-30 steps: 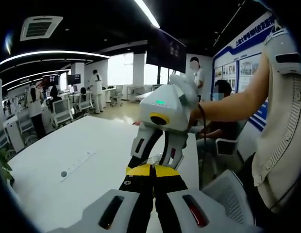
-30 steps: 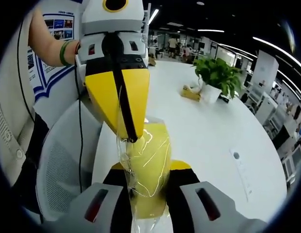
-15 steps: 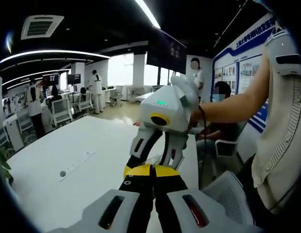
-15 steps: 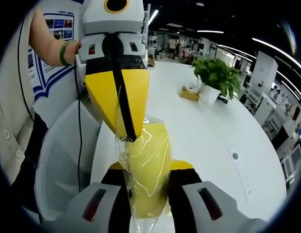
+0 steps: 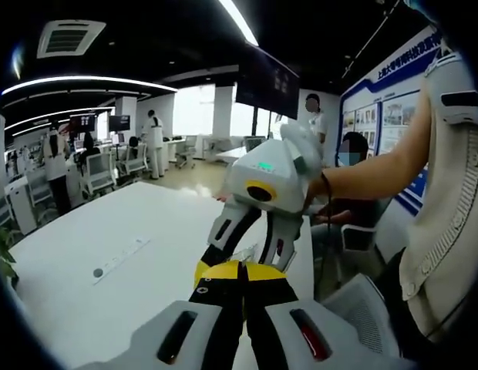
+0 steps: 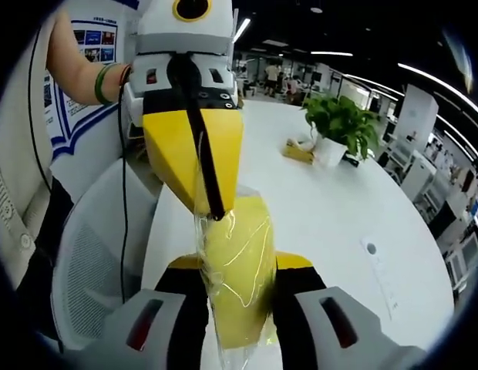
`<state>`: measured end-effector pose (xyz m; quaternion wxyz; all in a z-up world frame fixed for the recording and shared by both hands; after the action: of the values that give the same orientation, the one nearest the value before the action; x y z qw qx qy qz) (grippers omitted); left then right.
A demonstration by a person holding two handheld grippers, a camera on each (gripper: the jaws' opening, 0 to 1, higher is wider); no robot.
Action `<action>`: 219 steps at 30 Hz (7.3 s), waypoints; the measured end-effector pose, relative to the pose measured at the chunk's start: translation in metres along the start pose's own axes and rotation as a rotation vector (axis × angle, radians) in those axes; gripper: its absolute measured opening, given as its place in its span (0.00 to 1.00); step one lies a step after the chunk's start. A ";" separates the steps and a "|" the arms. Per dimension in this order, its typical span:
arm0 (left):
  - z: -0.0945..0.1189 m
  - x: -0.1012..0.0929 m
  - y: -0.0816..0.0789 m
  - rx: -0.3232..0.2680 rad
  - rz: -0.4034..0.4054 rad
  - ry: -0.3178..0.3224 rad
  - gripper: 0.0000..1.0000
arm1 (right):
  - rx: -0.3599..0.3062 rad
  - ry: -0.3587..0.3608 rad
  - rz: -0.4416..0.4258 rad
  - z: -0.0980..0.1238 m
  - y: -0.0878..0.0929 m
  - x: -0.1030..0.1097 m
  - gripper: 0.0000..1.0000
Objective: Compare the silicone blocks by pressing each to a similar depth, holding the contact briefly, and releasing to observe deformation and rebound differences across the visible hardness samples.
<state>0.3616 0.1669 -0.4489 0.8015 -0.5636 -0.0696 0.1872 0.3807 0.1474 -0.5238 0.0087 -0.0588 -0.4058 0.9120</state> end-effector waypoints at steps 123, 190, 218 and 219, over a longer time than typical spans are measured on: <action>0.077 0.130 0.201 0.099 0.397 -0.543 0.36 | -0.196 0.348 -0.554 0.072 0.104 0.057 0.60; -0.045 0.061 0.139 -0.048 0.807 -0.362 0.53 | -0.502 0.312 -0.792 0.107 0.160 0.086 0.72; -0.108 0.103 0.195 -0.003 1.326 -0.512 0.59 | -0.500 0.288 -0.883 0.109 0.202 0.074 0.69; -0.110 0.105 0.194 -0.032 1.374 -0.515 0.58 | -0.503 0.290 -0.885 0.110 0.203 0.073 0.69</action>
<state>0.4503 0.1671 -0.6793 0.4532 -0.4299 0.1105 0.7731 0.3018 -0.0651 -0.6087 0.4347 -0.0077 -0.5925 0.6782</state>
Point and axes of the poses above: the point that each gripper's makers call its tool centre point, and the gripper's own axes: z roughly backward along the fingers, x roughly to its left, y roughly out of its underside, the point moved 3 cm from there along z, roughly backward along the fingers, and after that the axes turned 3 degrees about x, right-handed, at the moved point
